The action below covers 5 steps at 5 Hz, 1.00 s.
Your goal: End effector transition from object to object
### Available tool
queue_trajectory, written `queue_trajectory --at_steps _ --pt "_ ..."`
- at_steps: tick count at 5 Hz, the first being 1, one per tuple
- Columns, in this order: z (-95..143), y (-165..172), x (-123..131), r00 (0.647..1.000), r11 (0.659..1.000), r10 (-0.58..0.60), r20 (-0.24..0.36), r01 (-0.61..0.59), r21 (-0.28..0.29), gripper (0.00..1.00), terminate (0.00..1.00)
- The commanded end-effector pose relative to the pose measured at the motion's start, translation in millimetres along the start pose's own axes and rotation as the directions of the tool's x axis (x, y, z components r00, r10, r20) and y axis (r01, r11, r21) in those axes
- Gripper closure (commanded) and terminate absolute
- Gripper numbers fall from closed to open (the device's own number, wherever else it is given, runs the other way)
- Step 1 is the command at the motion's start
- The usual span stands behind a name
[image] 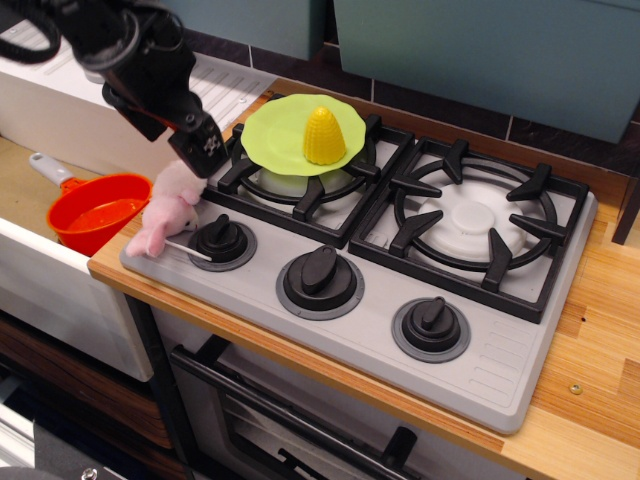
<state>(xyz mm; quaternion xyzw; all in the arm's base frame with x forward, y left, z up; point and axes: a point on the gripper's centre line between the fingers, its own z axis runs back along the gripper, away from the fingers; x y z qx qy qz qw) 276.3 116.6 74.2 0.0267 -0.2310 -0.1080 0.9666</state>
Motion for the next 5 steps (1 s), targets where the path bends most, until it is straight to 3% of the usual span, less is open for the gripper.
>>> queue_trajectory --at_steps 1,3,4,5 --pt "-20 13 -12 0.996 0.999 -0.035 0.087 0.033 0.017 0.0 0.0" --pt "-41 17 -24 0.997 1.0 -0.015 0.079 0.015 -0.006 0.0 0.0" --pt "-49 4 -25 0.999 0.999 0.041 0.023 -0.041 0.0 0.0 0.0" --pt "-53 -6 -26 0.998 0.997 0.068 0.013 -0.069 0.022 1.0 1.0"
